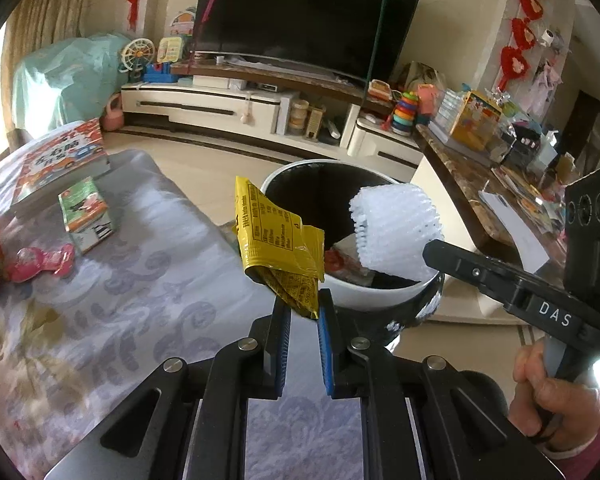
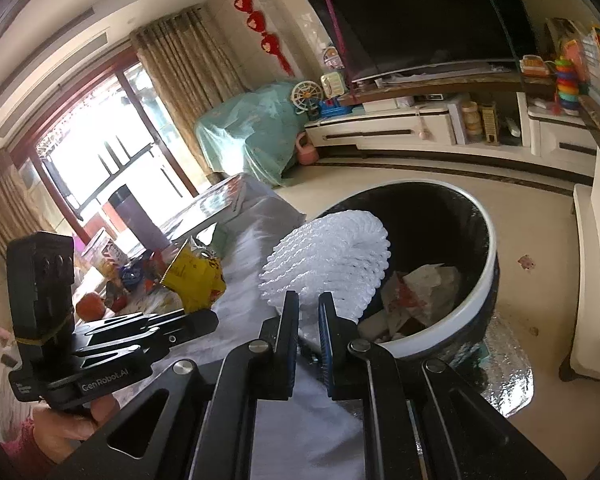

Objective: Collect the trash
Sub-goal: 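Carry the yellow wrapper and foam net over the trash bin, then open both grippers to drop the wrapper and foam net into the bin, then move both grippers back to the red snack bags on the table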

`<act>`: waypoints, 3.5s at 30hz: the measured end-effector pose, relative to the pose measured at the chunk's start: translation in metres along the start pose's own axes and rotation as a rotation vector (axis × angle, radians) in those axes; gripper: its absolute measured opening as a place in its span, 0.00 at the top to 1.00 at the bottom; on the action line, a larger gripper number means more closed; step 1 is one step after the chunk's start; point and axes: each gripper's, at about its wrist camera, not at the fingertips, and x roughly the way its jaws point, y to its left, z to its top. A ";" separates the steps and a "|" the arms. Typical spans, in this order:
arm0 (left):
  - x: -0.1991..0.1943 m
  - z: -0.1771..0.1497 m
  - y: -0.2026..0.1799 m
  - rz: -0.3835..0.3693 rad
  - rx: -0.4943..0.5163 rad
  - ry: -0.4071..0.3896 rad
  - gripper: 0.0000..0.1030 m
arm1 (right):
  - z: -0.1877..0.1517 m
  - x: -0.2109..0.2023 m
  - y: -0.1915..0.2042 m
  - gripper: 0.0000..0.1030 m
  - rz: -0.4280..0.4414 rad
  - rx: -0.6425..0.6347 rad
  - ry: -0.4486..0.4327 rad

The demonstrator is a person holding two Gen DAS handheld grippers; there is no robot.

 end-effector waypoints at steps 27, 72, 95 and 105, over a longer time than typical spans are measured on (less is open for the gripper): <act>0.061 0.046 -0.024 -0.007 0.058 0.071 0.88 | 0.025 0.008 -0.035 0.90 -0.065 0.041 0.006; -0.055 -0.062 0.057 0.128 -0.219 -0.079 0.38 | 0.007 0.023 0.032 0.08 0.035 0.027 0.034; -0.171 -0.142 0.111 0.350 -0.442 -0.157 0.38 | -0.039 0.086 0.153 0.06 0.178 -0.146 0.116; -0.182 -0.142 0.143 0.408 -0.479 -0.158 0.38 | -0.040 0.128 0.192 0.06 0.185 -0.191 0.175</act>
